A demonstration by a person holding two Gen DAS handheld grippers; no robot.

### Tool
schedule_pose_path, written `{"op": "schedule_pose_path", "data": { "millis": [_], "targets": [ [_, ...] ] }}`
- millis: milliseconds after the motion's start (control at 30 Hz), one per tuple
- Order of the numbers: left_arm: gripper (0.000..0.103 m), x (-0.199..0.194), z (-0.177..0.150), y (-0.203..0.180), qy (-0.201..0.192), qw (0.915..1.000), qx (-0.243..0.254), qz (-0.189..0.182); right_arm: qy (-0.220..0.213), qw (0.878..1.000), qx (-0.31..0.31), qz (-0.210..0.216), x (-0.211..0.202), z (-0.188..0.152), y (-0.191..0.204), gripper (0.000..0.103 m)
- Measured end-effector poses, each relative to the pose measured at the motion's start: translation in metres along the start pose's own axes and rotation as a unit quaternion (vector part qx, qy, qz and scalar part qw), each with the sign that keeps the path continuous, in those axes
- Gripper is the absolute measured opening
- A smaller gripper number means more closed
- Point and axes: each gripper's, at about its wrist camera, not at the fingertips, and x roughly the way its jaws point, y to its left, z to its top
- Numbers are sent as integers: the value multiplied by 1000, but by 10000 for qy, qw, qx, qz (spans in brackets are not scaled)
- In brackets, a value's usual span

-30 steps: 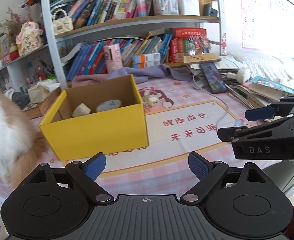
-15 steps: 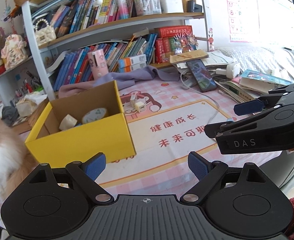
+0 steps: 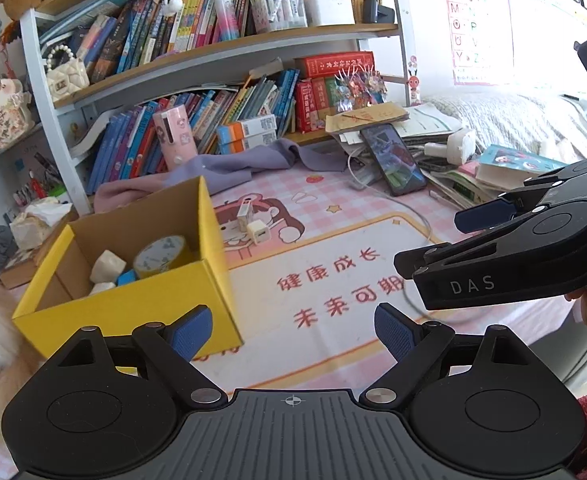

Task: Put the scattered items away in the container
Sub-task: 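Reach the left tool to the white charger plug while the right tool reaches the white medicine box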

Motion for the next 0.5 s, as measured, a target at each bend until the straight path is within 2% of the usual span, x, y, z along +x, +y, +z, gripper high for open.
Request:
{"op": "schedule_pose_path", "data": {
  "millis": [233,500],
  "targets": [
    [90,35,25,-11,49,9999,-29,109,-38,9998,-62,178,29,25,-30,63],
    [86,76,57,-24,149,9991,-126,365,-30,9980,-183,600,66,58,-66,64]
  ]
}}
